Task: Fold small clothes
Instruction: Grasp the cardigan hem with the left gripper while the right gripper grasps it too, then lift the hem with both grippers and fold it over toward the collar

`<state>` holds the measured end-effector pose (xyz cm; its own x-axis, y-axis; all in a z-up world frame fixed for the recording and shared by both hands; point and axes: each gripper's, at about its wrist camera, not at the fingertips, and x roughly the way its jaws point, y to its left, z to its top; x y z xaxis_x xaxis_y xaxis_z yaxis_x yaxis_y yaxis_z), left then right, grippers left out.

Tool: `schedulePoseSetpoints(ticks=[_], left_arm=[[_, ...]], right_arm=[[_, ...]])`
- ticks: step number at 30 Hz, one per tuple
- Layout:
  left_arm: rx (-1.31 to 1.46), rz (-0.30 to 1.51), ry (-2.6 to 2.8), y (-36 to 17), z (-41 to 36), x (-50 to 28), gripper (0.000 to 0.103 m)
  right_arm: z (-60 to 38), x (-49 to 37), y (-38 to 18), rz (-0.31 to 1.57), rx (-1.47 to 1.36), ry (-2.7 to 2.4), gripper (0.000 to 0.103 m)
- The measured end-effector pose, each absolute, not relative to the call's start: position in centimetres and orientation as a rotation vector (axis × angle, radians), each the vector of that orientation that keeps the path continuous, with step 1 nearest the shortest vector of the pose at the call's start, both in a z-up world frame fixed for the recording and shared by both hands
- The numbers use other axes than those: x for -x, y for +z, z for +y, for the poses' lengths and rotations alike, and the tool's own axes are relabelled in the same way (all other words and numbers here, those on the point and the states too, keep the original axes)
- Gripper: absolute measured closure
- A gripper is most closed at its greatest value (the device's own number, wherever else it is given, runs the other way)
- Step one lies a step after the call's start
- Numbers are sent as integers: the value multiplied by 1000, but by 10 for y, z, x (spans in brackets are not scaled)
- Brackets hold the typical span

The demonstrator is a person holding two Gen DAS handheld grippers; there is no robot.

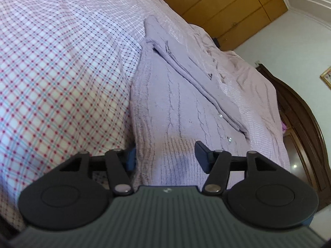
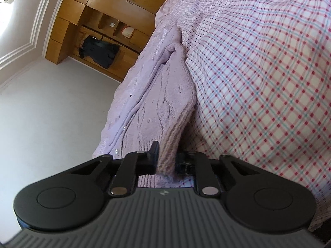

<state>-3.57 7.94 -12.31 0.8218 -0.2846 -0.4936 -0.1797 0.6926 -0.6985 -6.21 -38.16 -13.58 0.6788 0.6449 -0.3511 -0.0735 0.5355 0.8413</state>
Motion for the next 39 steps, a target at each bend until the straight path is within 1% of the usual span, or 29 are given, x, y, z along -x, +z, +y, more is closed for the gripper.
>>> schedulePoseSetpoints(ticks=[1,2,3,7,11,14,30,34,39], left_arm=[[832,653,-33,-122,78,32,73],[844,669,-28,-121,75,26,90],[859,681,-28,-123,75,23,87],[907,685,-18,-125,78,20,89],[950,643,-53,-121,87,25,89],[965,621,-61,-120,99,30,89],[967,556,-108,-96,95,37,90],[968,557,-105,-101,93,36,90],[988,531,-121,-94,101,33,90]], right_arm=[[-381,61,-135,721,-906,472,89],[-380,60,-134,724,-898,472,89],[-379,59,-133,723,-891,472,91],[-374,57,-125,693,-868,496,94],[-366,62,-108,615,-815,596,94],[-364,63,-103,593,-818,623,94],[-360,50,-105,603,-811,608,94],[-353,49,-99,593,-801,634,94],[-351,39,-91,580,-830,646,94]])
